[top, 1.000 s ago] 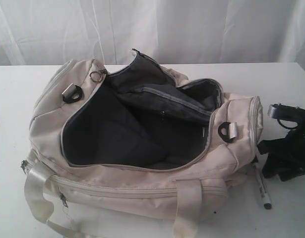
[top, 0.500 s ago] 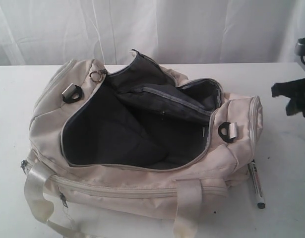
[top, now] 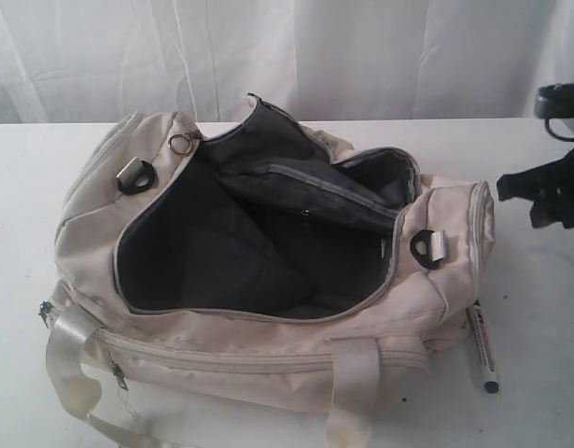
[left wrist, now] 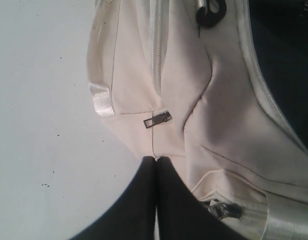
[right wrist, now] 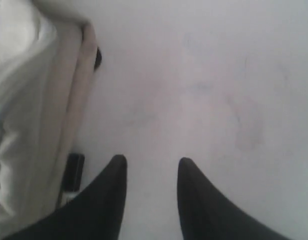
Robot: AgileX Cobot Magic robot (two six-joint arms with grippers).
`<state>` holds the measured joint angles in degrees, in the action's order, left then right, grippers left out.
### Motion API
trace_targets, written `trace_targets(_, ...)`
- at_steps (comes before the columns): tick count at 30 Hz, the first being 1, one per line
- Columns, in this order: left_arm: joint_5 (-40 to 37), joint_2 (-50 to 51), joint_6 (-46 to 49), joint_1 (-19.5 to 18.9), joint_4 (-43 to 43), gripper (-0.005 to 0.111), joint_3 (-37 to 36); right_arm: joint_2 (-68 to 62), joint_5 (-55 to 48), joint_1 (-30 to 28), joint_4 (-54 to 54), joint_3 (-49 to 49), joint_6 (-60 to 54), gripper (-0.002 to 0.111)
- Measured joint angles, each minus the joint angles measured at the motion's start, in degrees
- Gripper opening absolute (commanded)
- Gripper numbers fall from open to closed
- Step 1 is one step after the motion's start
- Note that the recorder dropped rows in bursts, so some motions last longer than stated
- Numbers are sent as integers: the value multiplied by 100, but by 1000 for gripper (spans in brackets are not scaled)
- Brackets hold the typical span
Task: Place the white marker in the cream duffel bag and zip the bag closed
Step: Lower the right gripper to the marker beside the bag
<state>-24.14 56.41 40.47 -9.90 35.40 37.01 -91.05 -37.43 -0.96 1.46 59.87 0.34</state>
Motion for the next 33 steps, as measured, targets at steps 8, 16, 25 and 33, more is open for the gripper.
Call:
trace_targets(8,0,0,4,0,-12,0,0,-64,-933,1372,974,-249,1166,32)
trace_targets(16,0,0,4,0,-12,0,0,-701,-887,1533,719,-378,1825,32)
trace_targets(25,0,0,14,0,-12,0,0,-966,-887,1533,661,-421,1772,32)
trace_targets(33,0,0,14,0,-20,0,0,266,-1387,1569,584,-315,1565,32)
